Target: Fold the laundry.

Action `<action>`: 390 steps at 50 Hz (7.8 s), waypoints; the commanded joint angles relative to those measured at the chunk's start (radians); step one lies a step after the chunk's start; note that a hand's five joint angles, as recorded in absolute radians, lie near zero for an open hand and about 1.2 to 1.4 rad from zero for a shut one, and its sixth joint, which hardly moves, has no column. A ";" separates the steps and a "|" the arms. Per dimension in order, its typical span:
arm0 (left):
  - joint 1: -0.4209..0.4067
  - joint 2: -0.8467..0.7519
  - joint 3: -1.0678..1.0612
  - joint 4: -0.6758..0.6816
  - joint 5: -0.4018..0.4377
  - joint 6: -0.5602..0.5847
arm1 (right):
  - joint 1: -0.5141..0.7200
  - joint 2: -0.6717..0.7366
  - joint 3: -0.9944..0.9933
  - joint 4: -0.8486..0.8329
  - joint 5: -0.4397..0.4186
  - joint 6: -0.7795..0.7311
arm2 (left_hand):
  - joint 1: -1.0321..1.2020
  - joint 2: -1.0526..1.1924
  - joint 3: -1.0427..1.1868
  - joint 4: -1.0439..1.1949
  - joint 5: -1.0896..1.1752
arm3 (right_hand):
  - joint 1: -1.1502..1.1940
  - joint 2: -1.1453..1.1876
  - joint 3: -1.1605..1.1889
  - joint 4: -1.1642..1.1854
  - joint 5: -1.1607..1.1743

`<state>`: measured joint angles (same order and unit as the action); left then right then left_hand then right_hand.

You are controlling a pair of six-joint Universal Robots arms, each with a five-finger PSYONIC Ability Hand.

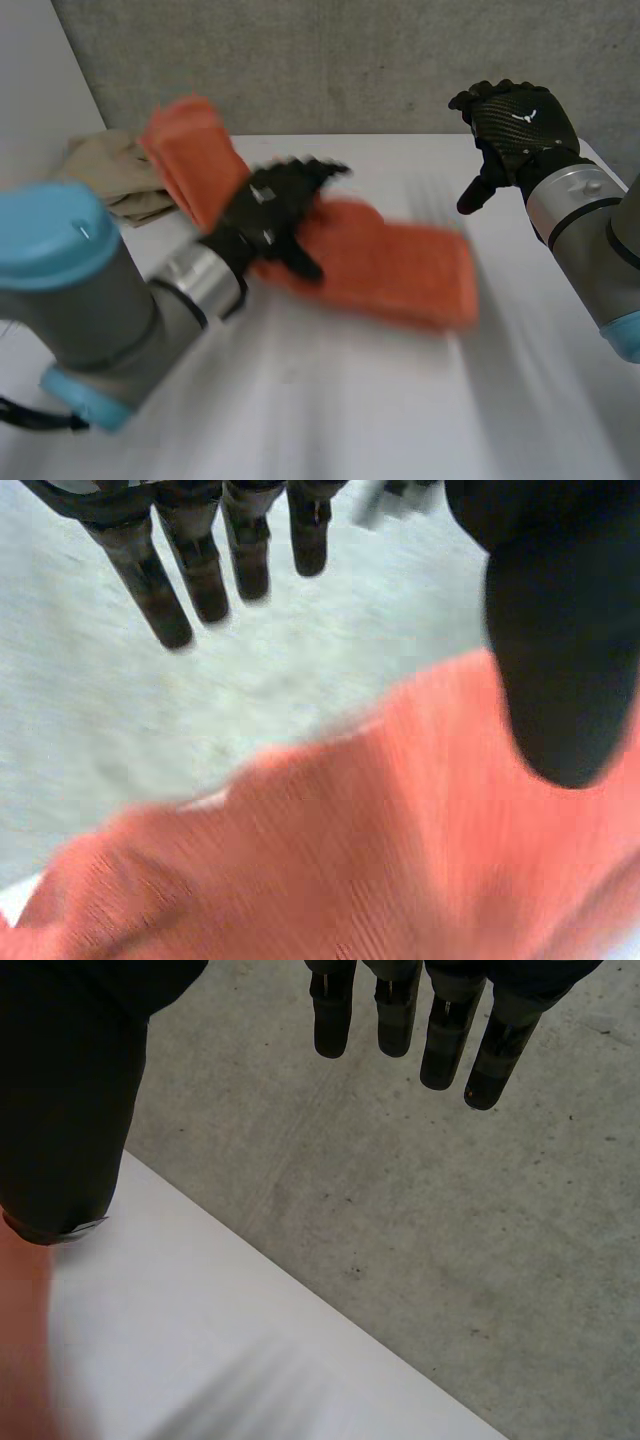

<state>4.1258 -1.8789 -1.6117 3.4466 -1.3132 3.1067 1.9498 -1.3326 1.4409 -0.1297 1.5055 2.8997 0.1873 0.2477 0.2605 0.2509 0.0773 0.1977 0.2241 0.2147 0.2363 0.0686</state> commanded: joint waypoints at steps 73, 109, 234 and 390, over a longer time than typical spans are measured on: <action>0.156 -0.511 0.729 -0.095 -0.171 0.747 | 0.058 0.274 -0.112 0.110 -0.038 -0.109 | 1.209 1.149 1.136 1.145 1.144 | 1.199 1.172 1.182 1.160 1.153; 0.182 -0.437 0.455 -0.056 -0.052 0.320 | 0.133 -0.180 -0.206 0.036 -0.182 -0.183 | 0.044 -0.017 -0.029 -0.020 -0.021 | 1.199 1.172 1.182 1.160 1.153; 0.137 -0.620 0.614 -0.130 0.169 0.555 | -0.272 0.318 0.072 0.070 -0.156 -0.227 | 0.173 0.113 0.100 0.109 0.108 | 0.233 0.207 0.216 0.195 0.188; 0.174 -0.470 0.967 0.040 -0.326 0.805 | -0.181 0.448 -0.778 0.274 0.038 -0.240 | 1.209 1.149 1.136 1.145 1.144 | 1.199 1.172 1.182 1.160 1.153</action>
<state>4.3119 -2.3066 -0.9349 3.3260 -1.6111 3.9727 1.7585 -0.8757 0.8368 0.3147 1.5319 2.5186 1.1321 1.1965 1.1907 1.2008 0.9574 0.9981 1.1680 1.1800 1.1884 0.9916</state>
